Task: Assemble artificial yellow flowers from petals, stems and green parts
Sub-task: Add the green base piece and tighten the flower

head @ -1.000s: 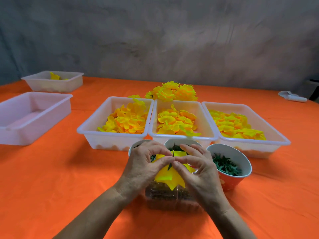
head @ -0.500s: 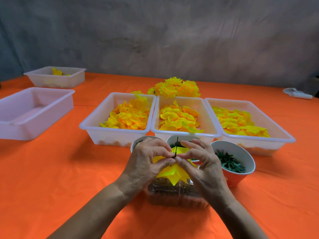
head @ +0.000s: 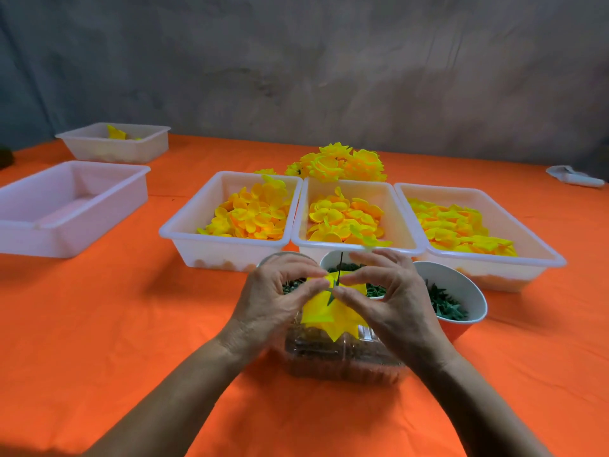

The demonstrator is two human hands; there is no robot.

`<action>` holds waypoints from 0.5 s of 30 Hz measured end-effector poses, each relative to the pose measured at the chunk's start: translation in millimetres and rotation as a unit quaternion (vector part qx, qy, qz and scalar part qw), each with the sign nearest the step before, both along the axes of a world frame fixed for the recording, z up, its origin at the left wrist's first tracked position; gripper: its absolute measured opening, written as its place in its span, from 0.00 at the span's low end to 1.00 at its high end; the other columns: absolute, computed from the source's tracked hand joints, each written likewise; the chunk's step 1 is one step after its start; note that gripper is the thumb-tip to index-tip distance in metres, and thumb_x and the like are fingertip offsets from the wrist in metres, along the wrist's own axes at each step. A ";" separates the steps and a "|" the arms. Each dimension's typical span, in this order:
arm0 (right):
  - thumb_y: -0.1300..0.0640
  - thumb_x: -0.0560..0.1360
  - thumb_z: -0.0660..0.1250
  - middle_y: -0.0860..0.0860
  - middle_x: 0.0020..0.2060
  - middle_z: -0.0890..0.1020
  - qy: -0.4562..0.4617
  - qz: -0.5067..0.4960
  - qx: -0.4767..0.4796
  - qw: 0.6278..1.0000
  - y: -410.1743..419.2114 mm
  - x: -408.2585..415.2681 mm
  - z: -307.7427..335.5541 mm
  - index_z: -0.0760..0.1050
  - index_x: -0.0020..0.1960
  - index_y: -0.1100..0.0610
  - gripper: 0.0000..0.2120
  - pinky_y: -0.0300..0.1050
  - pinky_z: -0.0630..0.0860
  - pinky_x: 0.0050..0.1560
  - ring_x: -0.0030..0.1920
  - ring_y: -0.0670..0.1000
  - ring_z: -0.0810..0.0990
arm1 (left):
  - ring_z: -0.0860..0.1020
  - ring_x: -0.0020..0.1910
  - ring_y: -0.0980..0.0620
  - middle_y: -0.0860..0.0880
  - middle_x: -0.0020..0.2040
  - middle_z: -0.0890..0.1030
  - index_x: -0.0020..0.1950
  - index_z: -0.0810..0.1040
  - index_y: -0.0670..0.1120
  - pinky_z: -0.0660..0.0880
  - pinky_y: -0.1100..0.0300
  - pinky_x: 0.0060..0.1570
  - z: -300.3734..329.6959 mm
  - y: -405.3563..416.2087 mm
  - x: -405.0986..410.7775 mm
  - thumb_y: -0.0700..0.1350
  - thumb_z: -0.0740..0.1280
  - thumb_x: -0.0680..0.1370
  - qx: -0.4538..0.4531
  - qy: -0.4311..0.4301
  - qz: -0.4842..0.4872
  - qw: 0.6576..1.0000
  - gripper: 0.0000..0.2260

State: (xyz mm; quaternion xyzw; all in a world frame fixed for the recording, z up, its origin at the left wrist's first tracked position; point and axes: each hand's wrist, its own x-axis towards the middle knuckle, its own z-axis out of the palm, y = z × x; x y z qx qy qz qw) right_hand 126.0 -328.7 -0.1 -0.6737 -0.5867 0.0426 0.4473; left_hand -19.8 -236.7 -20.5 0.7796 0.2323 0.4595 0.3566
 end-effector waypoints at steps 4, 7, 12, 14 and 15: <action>0.56 0.67 0.77 0.44 0.54 0.80 -0.004 -0.003 -0.015 1.000 0.9 -5.8 6.4 0.84 0.42 0.50 0.05 0.43 0.64 0.62 0.62 0.50 0.69 | 0.79 0.41 0.67 0.58 0.41 0.82 0.38 0.83 0.45 0.71 0.75 0.43 0.3 -3.6 -8.5 0.38 0.71 0.73 -0.049 -0.028 0.043 0.997 0.05; 0.55 0.68 0.76 0.46 0.53 0.82 -0.023 -0.009 -0.033 0.999 2.9 -7.2 8.2 0.84 0.41 0.51 0.02 0.45 0.65 0.61 0.61 0.51 0.70 | 0.79 0.42 0.67 0.59 0.39 0.82 0.37 0.83 0.45 0.72 0.73 0.45 4.1 -4.4 -14.1 0.38 0.71 0.73 -0.057 -0.023 0.056 0.997 0.05; 0.56 0.69 0.75 0.46 0.49 0.83 -0.052 -0.010 -0.039 0.998 5.6 -9.0 8.7 0.84 0.40 0.53 0.02 0.40 0.66 0.55 0.56 0.49 0.73 | 0.79 0.41 0.64 0.57 0.39 0.82 0.38 0.83 0.46 0.73 0.70 0.46 4.5 -2.6 -18.0 0.40 0.71 0.73 -0.066 -0.013 0.077 0.995 0.04; 0.56 0.69 0.75 0.47 0.46 0.83 -0.041 -0.007 -0.037 0.998 6.0 -8.5 9.0 0.83 0.38 0.54 0.03 0.44 0.69 0.56 0.53 0.50 0.76 | 0.78 0.40 0.66 0.56 0.40 0.82 0.39 0.83 0.45 0.70 0.75 0.44 2.1 -2.0 -17.2 0.39 0.71 0.73 -0.069 -0.002 0.088 0.994 0.04; 0.56 0.69 0.75 0.48 0.44 0.84 -0.035 -0.003 -0.036 0.999 6.0 -8.6 9.1 0.83 0.38 0.55 0.03 0.47 0.71 0.55 0.51 0.50 0.77 | 0.77 0.40 0.68 0.56 0.40 0.82 0.41 0.84 0.45 0.68 0.77 0.43 -0.4 -2.2 -16.8 0.38 0.71 0.73 -0.074 0.004 0.099 0.992 0.04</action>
